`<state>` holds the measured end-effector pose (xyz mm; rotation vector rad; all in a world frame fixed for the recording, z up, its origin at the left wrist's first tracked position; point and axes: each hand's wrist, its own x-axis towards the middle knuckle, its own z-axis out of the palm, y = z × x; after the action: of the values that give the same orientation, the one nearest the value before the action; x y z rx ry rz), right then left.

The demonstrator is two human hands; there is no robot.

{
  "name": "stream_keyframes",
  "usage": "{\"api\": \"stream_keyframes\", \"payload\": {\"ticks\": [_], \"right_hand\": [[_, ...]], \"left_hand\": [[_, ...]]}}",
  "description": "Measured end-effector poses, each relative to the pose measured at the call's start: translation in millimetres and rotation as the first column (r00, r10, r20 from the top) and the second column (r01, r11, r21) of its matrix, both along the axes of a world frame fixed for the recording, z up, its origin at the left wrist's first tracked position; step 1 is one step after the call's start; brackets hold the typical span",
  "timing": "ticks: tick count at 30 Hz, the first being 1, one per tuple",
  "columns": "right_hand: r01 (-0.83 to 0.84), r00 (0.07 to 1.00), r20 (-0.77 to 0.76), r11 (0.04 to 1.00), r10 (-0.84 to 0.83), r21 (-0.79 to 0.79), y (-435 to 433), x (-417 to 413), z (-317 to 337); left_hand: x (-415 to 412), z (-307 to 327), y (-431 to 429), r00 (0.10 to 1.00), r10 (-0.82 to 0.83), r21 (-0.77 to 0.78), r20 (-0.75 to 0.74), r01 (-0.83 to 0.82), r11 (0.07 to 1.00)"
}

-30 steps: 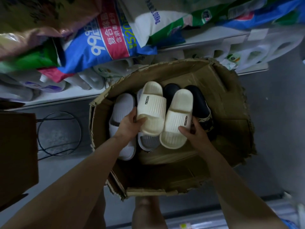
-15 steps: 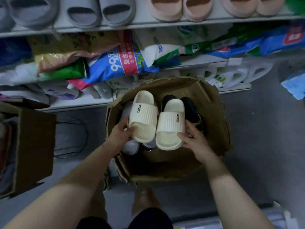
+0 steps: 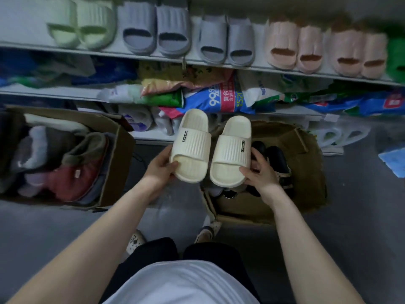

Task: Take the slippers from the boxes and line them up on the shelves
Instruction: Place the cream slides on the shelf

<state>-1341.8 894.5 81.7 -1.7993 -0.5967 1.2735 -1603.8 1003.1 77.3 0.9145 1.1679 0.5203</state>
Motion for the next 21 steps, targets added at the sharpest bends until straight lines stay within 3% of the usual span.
{"api": "stream_keyframes", "payload": {"ticks": [11,21], "right_hand": [[-0.053,0.997,-0.052,0.981,0.064,0.188,71.2,-211.5,23.6],[-0.199,0.975,-0.043,0.948,0.216,0.248,172.1,-314.8,54.8]], "left_hand": [[-228.0,38.4,33.6,0.990,0.139,0.171,-0.006,-0.136,0.976],[-341.9,64.1,94.2,0.943,0.333,0.193,-0.019,-0.323,0.927]]}}
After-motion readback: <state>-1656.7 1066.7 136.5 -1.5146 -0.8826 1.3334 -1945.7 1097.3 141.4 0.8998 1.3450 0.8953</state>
